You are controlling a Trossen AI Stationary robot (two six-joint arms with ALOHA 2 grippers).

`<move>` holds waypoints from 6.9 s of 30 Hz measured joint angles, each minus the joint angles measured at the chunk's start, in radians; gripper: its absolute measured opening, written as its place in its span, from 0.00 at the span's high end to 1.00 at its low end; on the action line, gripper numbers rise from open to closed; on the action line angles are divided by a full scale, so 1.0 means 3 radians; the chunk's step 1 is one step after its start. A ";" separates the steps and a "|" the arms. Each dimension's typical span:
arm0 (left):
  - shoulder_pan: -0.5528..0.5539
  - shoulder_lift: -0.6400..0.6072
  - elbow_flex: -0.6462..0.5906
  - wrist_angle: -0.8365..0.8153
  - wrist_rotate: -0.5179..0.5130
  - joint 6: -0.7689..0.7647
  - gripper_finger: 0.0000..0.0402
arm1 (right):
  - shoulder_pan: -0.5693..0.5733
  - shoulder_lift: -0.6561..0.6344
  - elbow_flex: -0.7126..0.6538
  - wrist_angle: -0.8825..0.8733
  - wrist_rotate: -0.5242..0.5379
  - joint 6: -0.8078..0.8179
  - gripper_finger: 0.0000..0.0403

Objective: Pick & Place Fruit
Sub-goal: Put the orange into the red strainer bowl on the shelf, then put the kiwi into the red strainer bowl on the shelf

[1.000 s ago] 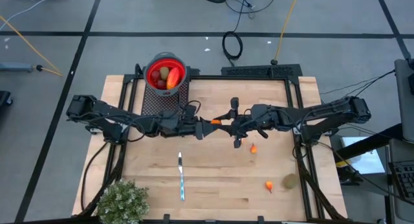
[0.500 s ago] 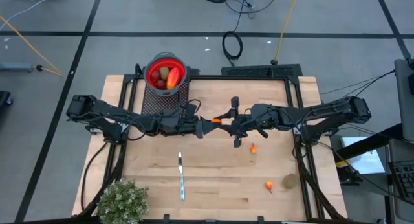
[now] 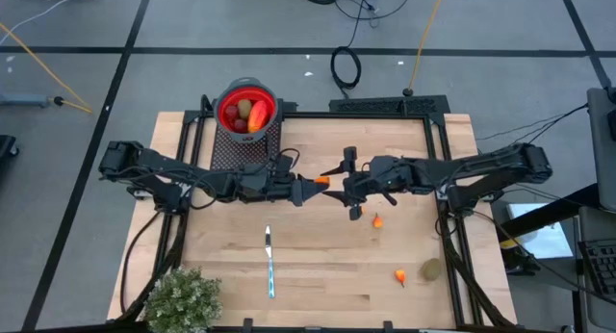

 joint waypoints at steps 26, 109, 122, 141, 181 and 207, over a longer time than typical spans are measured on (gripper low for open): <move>0.0077 -0.0544 0.0000 -0.0275 -0.0222 0.1302 0.70 | 0.0001 -0.0475 -0.0048 -0.1671 0.0170 0.1210 0.81; 0.2679 -0.0528 0.1334 -0.4630 0.0078 0.2124 0.70 | -0.0069 -0.3791 -0.1958 -0.0837 -0.0451 0.2115 1.00; 0.2900 -0.0274 0.1334 -0.4660 0.0088 0.2179 0.70 | -0.0070 -0.3791 -0.1958 -0.0840 -0.0446 0.2116 1.00; 0.2975 -0.0275 0.1334 -0.4650 0.0076 0.2184 0.53 | -0.0069 -0.3791 -0.1958 -0.0840 -0.0445 0.2115 1.00; 0.2182 -0.1226 0.1333 -0.4575 0.1213 0.1456 0.70 | -0.0070 -0.3789 -0.1958 -0.0962 -0.0492 0.2176 1.00; 0.0855 -0.1250 0.1084 -0.3478 0.0771 0.2350 0.99 | -0.0062 -0.3362 -0.1958 -0.1159 -0.1674 0.1608 1.00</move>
